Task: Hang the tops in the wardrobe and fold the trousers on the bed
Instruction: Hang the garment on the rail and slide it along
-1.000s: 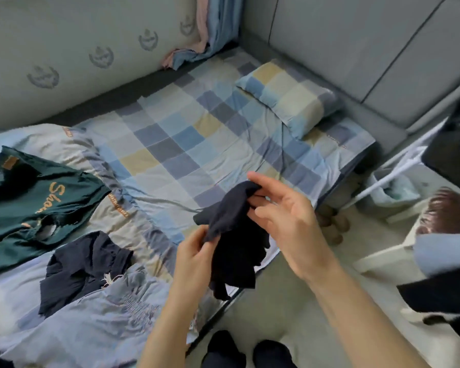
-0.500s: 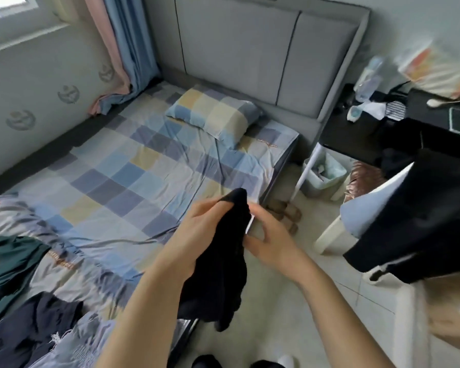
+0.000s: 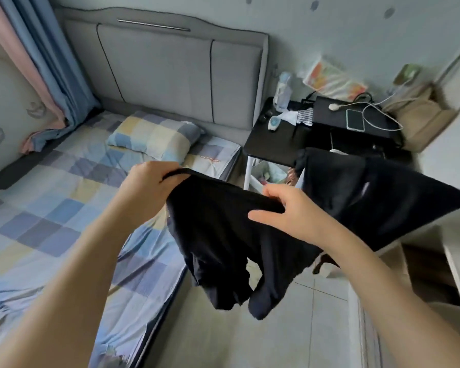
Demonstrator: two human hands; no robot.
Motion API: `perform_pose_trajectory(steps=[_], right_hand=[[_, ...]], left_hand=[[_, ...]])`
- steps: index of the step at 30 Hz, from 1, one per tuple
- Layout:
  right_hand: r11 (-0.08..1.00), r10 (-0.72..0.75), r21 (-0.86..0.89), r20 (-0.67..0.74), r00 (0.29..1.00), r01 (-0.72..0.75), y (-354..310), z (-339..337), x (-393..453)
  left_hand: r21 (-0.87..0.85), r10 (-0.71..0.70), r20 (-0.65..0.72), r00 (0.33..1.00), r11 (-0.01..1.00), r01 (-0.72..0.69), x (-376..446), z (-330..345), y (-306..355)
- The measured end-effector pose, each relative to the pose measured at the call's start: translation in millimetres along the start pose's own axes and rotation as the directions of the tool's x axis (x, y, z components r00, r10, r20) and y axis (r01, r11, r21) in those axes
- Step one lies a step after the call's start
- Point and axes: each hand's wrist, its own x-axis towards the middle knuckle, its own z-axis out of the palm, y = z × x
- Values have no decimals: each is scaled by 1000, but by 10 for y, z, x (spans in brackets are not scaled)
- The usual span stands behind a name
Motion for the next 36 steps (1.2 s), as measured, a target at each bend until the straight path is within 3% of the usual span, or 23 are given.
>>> perform_pose_trajectory(steps=[6, 11, 13, 15, 18, 22, 24, 27, 29, 30, 33, 36], right_hand=[[985, 82, -152, -19, 996, -84, 462, -839, -386], [935, 144, -286, -233, 962, -209, 911, -1393, -705], [896, 106, -366, -379, 919, -254, 1056, -1543, -742], [860, 60, -411, -507, 860, -302, 1160, -1630, -747], [829, 56, -421, -593, 803, -368, 1251, -1671, -741], [875, 78, -290, -706, 704, -388, 1205, -1571, -796], [900, 183, -175, -678, 712, -399, 1171, -1514, -847], [876, 482, 133, -284, 829, -464, 1132, -1488, -889], [841, 524, 227, -116, 844, -491, 1183, -1487, -859], [839, 532, 232, -153, 833, -493, 1214, -1480, -829], [844, 535, 233, -444, 719, -484, 1295, -1582, -732], [861, 507, 288, -564, 653, -419, 1335, -1739, -712]], left_hand=[[44, 55, 9, 998, 997, -56, 327, 389, 506], [98, 12, 192, 981, 995, -31, 690, 591, 857], [-14, 11, 272, 962, 1000, -7, 784, 679, 1076], [-258, 7, 335, 942, 963, 85, 856, 748, 1351], [-588, 39, 410, 911, 775, 231, 982, 821, 1835], [-760, 133, 409, 903, 597, 256, 1245, 948, 2374], [-807, 158, 392, 906, 531, 257, 1386, 1018, 2588], [-860, 199, 381, 903, 435, 267, 1586, 1118, 2844], [-875, 239, 399, 885, 389, 289, 1718, 1164, 2970], [-876, 259, 412, 873, 374, 303, 1787, 1185, 3014], [-876, 274, 426, 862, 362, 318, 2014, 1245, 3139], [-867, 220, 403, 888, 404, 293, 2251, 1302, 3140]])
